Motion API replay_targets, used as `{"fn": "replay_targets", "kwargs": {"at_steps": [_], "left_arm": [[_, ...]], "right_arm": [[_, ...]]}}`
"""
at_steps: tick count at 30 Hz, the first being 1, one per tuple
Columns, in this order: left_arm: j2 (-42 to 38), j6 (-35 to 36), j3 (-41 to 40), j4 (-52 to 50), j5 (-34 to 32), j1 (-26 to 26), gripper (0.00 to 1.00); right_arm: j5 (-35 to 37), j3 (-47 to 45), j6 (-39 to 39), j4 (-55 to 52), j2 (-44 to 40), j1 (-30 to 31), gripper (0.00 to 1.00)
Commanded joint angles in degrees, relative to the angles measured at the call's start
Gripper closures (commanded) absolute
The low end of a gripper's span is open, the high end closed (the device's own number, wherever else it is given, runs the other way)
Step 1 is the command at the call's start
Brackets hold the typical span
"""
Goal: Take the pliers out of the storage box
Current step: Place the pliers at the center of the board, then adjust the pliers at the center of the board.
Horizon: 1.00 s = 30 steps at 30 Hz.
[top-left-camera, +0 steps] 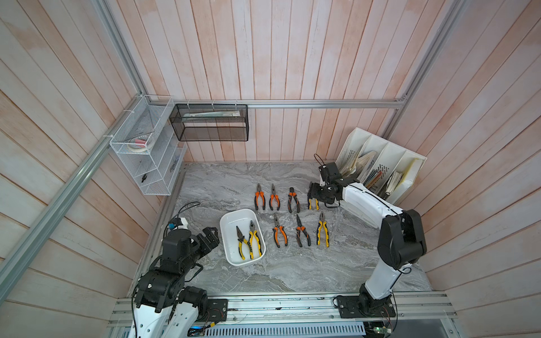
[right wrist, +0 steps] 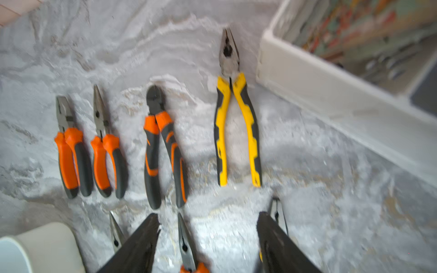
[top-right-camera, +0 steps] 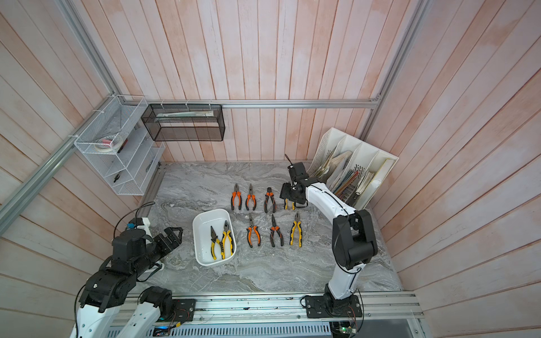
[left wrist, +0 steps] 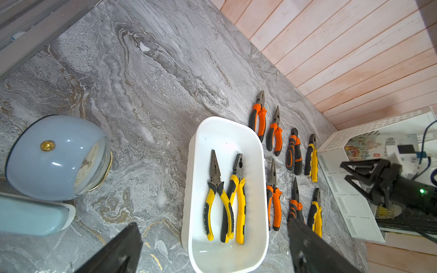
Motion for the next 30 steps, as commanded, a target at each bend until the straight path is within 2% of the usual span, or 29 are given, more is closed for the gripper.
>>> {"fn": "replay_targets", "kwargs": {"at_steps": [1,3,4,6,7,13,21,30], "left_arm": [[-0.42,1.2,-0.59,0.67,0.75,0.38,0.0],[-0.44,1.16,-0.59,0.67,0.75,0.45,0.0],[-0.47,1.22,-0.59,0.67,0.73,0.46,0.0],[-0.42,1.15,-0.59,0.7,0.75,0.48,0.0],[-0.42,1.15,-0.63,0.75,0.77,0.46,0.0],[-0.22,1.07,-0.63,0.67,0.84,0.63,0.0],[-0.38,0.89,-0.74,0.58,0.84,0.62,0.0],[0.05,1.12,-0.68,0.75,0.93,0.63,0.0]], "right_arm": [[1.17,-7.4,1.22,-2.69,-3.91,0.28,0.24],[1.13,-11.66,1.54,-2.51,-6.62,0.62,0.21],[1.13,-13.72,1.75,-2.21,-7.96,0.76,0.13],[0.9,-16.96,2.06,-1.76,-9.72,0.83,0.1],[0.79,-18.22,2.05,-1.58,-10.2,0.99,0.03],[0.96,-20.66,1.54,-0.88,-8.64,1.15,0.02],[1.75,-22.75,0.12,0.92,-4.72,1.46,0.19],[1.53,-26.05,0.18,2.87,-4.43,4.94,0.39]]}}
